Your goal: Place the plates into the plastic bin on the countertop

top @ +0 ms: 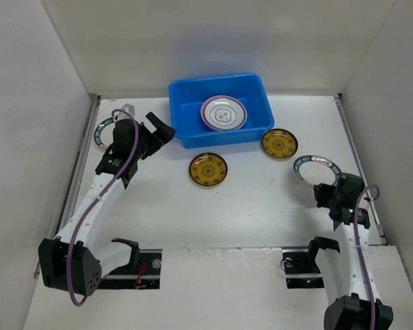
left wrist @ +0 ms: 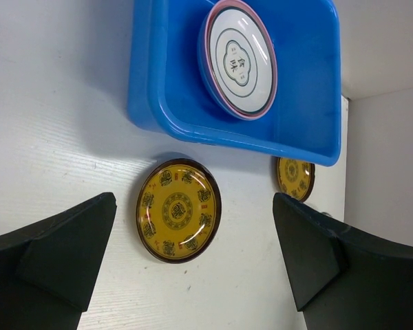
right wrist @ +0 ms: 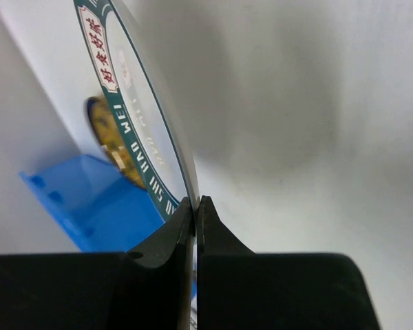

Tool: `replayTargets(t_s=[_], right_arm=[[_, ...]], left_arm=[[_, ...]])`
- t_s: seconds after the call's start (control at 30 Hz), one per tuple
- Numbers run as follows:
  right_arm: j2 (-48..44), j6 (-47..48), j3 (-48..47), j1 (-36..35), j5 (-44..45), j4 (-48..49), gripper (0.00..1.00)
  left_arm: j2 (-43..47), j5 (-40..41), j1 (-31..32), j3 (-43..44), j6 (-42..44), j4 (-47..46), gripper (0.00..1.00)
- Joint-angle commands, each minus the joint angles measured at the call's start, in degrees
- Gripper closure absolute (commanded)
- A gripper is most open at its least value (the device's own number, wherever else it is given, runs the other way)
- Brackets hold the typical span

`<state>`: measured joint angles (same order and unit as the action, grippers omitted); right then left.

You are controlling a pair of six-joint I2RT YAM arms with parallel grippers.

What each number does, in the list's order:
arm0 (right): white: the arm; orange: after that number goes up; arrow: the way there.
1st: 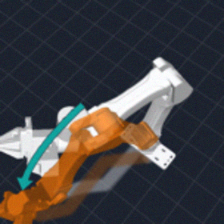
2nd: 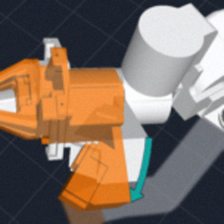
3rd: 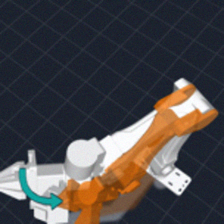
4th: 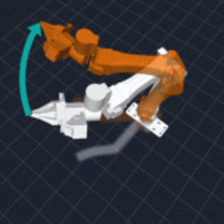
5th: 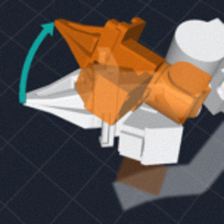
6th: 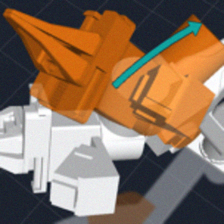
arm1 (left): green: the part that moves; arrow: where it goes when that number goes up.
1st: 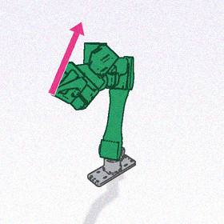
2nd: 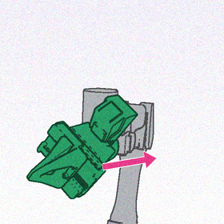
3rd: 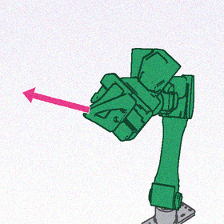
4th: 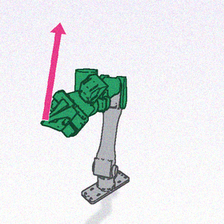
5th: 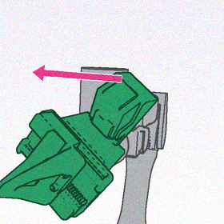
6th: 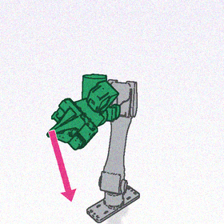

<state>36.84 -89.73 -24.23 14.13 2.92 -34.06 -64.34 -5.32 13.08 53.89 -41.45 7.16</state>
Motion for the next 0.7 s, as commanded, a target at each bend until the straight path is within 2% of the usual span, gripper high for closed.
replayTargets(t_s=[0.0, 0.17, 0.4, 0.53, 0.67], right_arm=[[-1.69, 2.01, -11.61, -0.64, 2.79, -5.40, 1.00], [8.31, 10.09, -24.88, -5.80, 1.74, 0.20, 1.00], [34.49, 23.97, -43.60, -20.66, -4.67, 13.22, 1.00], [49.52, 31.01, -55.99, -25.68, -6.87, 14.38, 1.00], [63.15, 34.27, -67.15, -28.41, -8.62, 14.81, 1.00]], left_arm=[[0.09, 0.66, 0.41, 0.25, -0.38, -0.92, 0.00], [0.09, 1.19, 0.58, -0.01, -0.38, -0.83, 0.00], [4.65, 3.56, -1.87, -2.21, 0.23, 2.50, 0.00], [8.87, 4.00, -5.56, -4.05, 0.14, 5.49, 0.00], [12.73, 4.00, -9.69, -5.46, 0.58, 9.62, 0.00]])
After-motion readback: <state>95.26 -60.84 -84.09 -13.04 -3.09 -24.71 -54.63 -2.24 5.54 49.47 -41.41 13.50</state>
